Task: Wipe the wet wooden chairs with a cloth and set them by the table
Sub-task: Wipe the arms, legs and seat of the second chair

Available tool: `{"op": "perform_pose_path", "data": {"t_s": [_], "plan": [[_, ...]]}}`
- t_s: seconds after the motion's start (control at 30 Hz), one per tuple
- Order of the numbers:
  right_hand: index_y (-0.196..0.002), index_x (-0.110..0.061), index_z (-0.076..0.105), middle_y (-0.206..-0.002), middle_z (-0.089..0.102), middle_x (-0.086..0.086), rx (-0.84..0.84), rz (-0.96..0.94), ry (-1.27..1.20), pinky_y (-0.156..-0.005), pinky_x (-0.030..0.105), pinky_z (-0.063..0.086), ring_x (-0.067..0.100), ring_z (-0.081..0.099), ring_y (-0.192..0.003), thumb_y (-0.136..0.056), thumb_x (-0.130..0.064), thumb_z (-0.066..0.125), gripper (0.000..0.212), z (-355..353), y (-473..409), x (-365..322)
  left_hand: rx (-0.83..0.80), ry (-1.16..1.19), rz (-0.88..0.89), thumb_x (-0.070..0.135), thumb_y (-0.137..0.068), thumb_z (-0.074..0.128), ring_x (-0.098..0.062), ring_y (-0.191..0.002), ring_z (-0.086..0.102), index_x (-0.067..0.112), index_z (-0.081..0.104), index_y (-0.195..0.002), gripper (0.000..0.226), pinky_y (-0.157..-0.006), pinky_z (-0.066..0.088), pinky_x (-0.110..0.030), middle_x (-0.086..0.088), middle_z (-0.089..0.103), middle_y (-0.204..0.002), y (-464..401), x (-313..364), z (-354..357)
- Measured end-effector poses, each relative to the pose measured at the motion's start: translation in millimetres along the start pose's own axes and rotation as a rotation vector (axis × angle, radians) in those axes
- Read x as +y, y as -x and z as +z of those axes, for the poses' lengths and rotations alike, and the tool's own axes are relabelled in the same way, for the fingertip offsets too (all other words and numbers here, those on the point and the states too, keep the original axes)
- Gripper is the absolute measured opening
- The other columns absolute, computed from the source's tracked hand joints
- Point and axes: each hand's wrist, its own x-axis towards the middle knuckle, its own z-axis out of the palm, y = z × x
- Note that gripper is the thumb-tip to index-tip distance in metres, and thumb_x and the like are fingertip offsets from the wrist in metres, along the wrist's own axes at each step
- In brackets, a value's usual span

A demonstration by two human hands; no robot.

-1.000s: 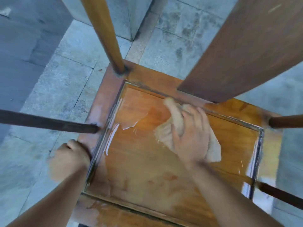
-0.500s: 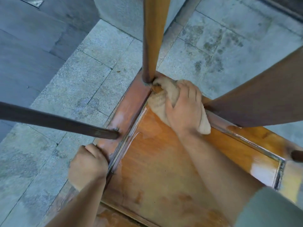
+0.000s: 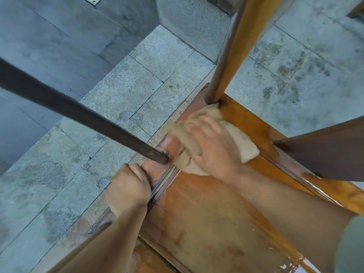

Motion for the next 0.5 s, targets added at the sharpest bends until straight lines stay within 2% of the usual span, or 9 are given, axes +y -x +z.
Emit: {"op": "perform_pose_path", "data": {"t_s": [0.03, 0.1, 0.17, 0.23, 0.37, 0.43, 0.5], "plan": [[-0.135, -0.008, 0.062, -0.141, 0.06, 0.009, -0.039, -0.064, -0.016, -0.116, 0.044, 0.035, 0.032, 0.047, -0.136, -0.088, -0.028, 0.074, 0.053, 3, -16, -7, -0.009, 0.006, -0.004, 0.032, -0.092, 0.025, -0.042, -0.063, 0.058, 0.01, 0.045, -0.067, 0.039, -0.055, 0.039, -0.039, -0.024, 0.062, -0.07, -1, 0, -1], [-0.134, -0.007, 0.062, -0.14, 0.061, 0.009, 0.009, 0.027, -0.008, -0.116, 0.041, 0.032, 0.031, 0.047, -0.136, -0.095, -0.032, 0.066, 0.047, 8, -57, -13, -0.023, 0.014, -0.017, 0.035, -0.091, 0.022, -0.041, -0.066, 0.059, 0.01, 0.047, -0.068, 0.041, -0.058, 0.042, -0.041, -0.022, 0.062, -0.072, 0, -1, -1], [-0.121, -0.007, 0.067, -0.125, 0.067, 0.01, 0.099, 0.177, 0.032, -0.11, 0.042, 0.039, 0.031, 0.055, -0.121, -0.096, -0.031, 0.059, 0.035, 12, -91, -17, -0.02, 0.017, -0.037, 0.035, -0.092, 0.025, -0.042, -0.068, 0.06, 0.011, 0.046, -0.069, 0.04, -0.058, 0.038, -0.039, -0.023, 0.064, -0.075, 0, -5, 1], [-0.112, -0.009, 0.068, -0.115, 0.068, 0.008, 0.145, 0.194, 0.055, -0.106, 0.041, 0.042, 0.029, 0.057, -0.113, -0.091, -0.03, 0.058, 0.031, 16, -96, -20, -0.028, 0.027, -0.045, 0.031, -0.097, 0.031, -0.043, -0.07, 0.06, 0.011, 0.046, -0.07, 0.037, -0.059, 0.033, -0.037, -0.024, 0.065, -0.078, -1, -4, 2], [-0.118, -0.013, 0.069, -0.124, 0.068, 0.003, 0.102, 0.065, -0.035, -0.115, 0.036, 0.034, 0.025, 0.052, -0.125, -0.09, -0.035, 0.064, 0.036, 14, -37, -34, -0.032, 0.025, -0.058, 0.035, -0.097, 0.027, -0.033, -0.062, 0.05, 0.01, 0.052, -0.075, 0.041, -0.059, 0.036, -0.036, -0.018, 0.065, -0.076, 1, -4, -1], [-0.122, -0.011, 0.071, -0.128, 0.067, 0.006, 0.047, -0.039, -0.091, -0.113, 0.042, 0.037, 0.028, 0.052, -0.128, -0.088, -0.037, 0.064, 0.044, 11, 6, -33, -0.054, 0.037, -0.063, 0.034, -0.097, 0.027, -0.03, -0.06, 0.046, 0.011, 0.052, -0.076, 0.04, -0.057, 0.035, -0.035, -0.016, 0.064, -0.074, 0, -6, 1], [-0.122, -0.009, 0.071, -0.13, 0.066, 0.009, -0.043, -0.202, -0.086, -0.112, 0.048, 0.04, 0.034, 0.053, -0.13, -0.087, -0.036, 0.065, 0.045, 5, 32, -20, -0.057, 0.038, -0.057, 0.034, -0.096, 0.024, -0.034, -0.062, 0.054, 0.013, 0.049, -0.076, 0.038, -0.057, 0.035, -0.035, -0.015, 0.065, -0.074, -1, -6, 1]]}}
